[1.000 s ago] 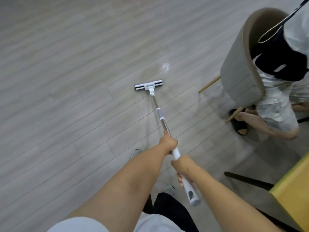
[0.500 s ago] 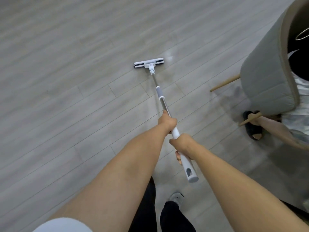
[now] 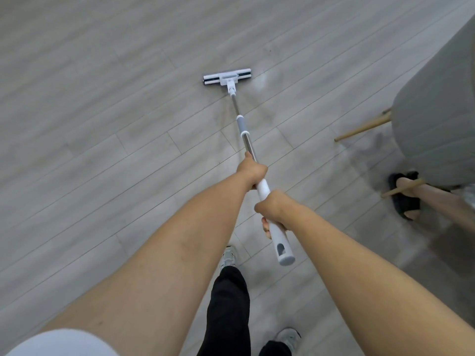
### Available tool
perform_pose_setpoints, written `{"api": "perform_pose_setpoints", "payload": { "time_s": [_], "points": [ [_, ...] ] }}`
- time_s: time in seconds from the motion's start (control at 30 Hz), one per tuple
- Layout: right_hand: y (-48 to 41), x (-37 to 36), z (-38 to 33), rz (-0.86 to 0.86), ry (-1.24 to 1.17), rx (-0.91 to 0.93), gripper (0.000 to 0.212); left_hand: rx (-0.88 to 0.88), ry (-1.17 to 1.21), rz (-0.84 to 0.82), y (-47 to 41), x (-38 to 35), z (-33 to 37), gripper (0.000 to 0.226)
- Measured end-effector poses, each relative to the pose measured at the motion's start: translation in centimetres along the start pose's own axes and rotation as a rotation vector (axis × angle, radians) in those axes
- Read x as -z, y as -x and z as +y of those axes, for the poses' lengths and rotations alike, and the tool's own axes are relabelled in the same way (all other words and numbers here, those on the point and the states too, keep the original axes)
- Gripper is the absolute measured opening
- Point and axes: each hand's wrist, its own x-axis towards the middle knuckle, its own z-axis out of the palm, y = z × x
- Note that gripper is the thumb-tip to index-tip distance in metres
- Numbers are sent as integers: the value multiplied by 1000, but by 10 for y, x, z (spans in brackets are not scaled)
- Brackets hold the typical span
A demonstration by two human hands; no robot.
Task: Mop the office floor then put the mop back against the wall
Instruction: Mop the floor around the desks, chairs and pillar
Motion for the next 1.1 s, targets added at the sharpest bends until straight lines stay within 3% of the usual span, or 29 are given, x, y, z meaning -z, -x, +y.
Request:
{"api": "perform_pose_setpoints", "payload": {
  "time_s": [0.23,0.53,0.7,1.1],
  "points": [
    [33,-47,90,-27,183,-78,3,19,-41,11,72,-41,-81,84],
    [125,-67,312,-56,346,-57,22,103,139,36,231,-182,-209,77],
    [168,-55,417,-47,404,-31,21,140,242,27,304,-258,-247,87],
    [169,-43,419,-59,324,9,29,130,265,45,309,-260,-243,73]
  ]
}}
